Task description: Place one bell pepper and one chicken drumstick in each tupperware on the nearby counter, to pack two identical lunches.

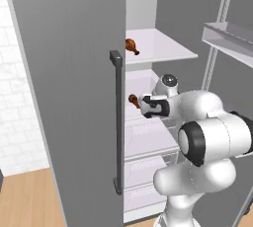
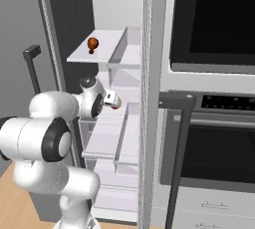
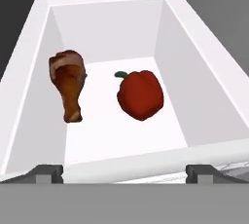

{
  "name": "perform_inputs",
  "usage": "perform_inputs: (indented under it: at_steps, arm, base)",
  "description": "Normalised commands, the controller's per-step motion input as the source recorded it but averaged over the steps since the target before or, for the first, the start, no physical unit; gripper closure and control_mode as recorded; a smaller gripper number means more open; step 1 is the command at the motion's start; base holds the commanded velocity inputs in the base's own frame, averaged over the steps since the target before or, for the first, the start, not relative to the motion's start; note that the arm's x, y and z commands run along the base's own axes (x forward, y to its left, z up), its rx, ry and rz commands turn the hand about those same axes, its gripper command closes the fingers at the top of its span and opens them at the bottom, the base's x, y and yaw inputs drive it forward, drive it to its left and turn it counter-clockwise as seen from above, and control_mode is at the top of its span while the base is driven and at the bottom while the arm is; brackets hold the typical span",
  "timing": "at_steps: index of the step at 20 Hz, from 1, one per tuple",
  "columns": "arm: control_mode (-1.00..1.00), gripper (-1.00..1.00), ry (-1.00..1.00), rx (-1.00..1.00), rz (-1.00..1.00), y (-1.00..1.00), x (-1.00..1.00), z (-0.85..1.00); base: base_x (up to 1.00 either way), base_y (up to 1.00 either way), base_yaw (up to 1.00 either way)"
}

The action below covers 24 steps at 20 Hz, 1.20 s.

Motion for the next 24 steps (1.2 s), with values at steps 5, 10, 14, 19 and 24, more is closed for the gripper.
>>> perform_inputs:
  at_steps: [5, 10, 14, 19, 24]
  arm:
    - [-1.0, -1.0, 0.0, 0.0, 0.0, -0.16, 0.42, -0.23]
    - [-1.0, -1.0, 0.0, 0.0, 0.0, -0.11, 0.45, -0.24]
    - [-1.0, -1.0, 0.0, 0.0, 0.0, -0.11, 0.47, -0.23]
    - [-1.0, -1.0, 0.0, 0.0, 0.0, -0.07, 0.51, -0.23]
    - [-1.0, -1.0, 0.02, 0.0, 0.0, -0.01, 0.29, -0.38]
  base:
    - [0.0, 0.0, 0.0]
    - [0.0, 0.0, 0.0]
    - [0.0, 0.0, 0.0]
    - [0.0, 0.0, 0.0]
    - [0.0, 0.0, 0.0]
